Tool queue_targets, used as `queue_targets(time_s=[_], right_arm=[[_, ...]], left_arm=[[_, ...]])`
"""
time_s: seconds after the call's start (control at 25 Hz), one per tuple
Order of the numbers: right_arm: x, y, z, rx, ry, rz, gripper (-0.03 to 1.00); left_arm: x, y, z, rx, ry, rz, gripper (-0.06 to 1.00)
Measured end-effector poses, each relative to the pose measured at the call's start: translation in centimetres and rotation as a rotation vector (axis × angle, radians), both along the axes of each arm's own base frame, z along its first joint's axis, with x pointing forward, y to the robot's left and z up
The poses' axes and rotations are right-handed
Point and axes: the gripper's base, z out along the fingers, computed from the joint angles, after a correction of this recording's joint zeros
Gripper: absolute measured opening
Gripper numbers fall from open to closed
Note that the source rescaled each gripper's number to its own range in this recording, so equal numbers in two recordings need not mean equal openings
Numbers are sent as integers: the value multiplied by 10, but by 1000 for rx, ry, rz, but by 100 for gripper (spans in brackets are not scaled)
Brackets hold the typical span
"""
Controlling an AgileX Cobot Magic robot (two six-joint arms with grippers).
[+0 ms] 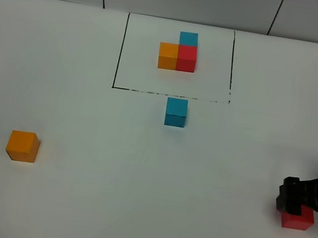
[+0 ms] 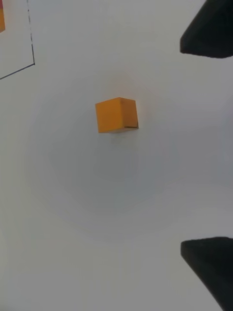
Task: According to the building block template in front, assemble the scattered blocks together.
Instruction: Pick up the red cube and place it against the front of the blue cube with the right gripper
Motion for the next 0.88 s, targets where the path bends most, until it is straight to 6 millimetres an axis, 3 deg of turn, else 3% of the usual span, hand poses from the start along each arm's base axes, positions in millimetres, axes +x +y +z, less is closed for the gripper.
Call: queue_targets(time_s=[0.28,0.44,0.64,0.72,0.8,0.88], right_arm=[[6,2,-23,10,59,-45,81],[6,2,-25,15,66,-54,72],[5,3,-26,20,80,-60,46],[3,3,-26,22,102,-61,27],[1,6,-26,19,125,-43,2],[-2,13,-26,10,135,0,3]], left_arm=[[0,0,0,0,0,0,71],[0,0,0,0,0,0,71],[0,0,0,0,0,0,71],[0,0,0,0,0,0,71],[0,0,0,0,0,0,71],[0,0,0,0,0,0,71]])
